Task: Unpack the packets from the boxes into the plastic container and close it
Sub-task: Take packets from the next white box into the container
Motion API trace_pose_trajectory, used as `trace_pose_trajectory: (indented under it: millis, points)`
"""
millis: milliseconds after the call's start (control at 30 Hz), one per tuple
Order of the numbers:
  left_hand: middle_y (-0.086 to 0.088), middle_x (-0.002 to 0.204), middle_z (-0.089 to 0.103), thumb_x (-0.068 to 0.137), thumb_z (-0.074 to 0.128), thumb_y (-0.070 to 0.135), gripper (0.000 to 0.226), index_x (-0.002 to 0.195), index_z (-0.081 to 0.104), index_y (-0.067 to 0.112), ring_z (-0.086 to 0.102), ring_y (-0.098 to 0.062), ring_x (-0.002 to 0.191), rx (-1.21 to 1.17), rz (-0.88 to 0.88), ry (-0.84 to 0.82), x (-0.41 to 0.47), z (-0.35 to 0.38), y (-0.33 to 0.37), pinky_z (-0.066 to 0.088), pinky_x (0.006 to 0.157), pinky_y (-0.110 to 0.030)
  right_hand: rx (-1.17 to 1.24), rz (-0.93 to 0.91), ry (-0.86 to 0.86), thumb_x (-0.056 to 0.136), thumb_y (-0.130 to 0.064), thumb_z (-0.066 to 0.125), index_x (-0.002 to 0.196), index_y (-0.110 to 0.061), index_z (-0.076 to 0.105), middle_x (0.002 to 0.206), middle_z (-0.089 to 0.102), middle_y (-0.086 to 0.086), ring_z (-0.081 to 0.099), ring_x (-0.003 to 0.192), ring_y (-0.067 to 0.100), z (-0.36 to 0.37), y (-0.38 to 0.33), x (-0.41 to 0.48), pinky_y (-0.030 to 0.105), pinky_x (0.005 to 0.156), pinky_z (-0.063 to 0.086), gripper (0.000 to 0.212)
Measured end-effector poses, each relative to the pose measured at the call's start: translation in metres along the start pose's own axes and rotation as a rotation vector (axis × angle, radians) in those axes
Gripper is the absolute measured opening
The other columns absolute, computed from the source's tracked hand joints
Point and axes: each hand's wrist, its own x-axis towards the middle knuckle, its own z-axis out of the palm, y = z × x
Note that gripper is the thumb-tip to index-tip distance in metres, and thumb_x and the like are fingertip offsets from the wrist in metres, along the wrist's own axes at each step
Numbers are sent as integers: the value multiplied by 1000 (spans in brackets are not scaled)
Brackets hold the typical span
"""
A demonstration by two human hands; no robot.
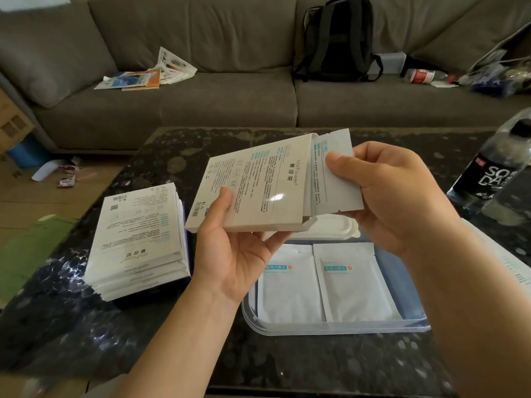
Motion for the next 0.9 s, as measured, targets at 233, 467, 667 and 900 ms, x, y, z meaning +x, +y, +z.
trace_pose_trajectory:
  millis: [233, 467, 667, 900]
  points:
    - [-14, 125, 74, 97, 56, 40, 48, 141, 59, 22, 74, -31, 109, -95, -16, 1, 1, 1, 3, 65, 72, -52, -247, -127, 35, 89, -20, 76, 91, 6, 57, 79, 77, -1, 77, 76, 16, 22, -12, 5, 33, 63, 63, 32]
    - [-13, 132, 70, 98, 54, 41, 48, 140, 61, 18, 74, -29, 110, -199, 2, -30, 2, 3, 18, 65, 69, -49, -104, -74, 60, 90, -11, 72, 76, -8, 58, 77, 74, 5, 73, 61, 7, 27, -59, 10, 29, 51, 59, 20]
    - [-16, 139, 66, 103, 51, 41, 51, 149, 53, 20, 67, -33, 125, -241, 38, -63, 4, -4, 31, 65, 74, -51, -82, -153, 88, 91, -13, 69, 88, -10, 64, 98, 73, 7, 75, 77, 19, 19, -97, 6, 28, 57, 60, 7]
    - [-18, 151, 56, 104, 52, 39, 51, 152, 49, 22, 61, -36, 133, -280, 84, -95, 3, -9, 42, 64, 77, -53, -172, -356, 105, 90, -4, 66, 107, -31, 68, 119, 64, 7, 72, 93, 26, -8, -104, 1, 35, 63, 63, 32]
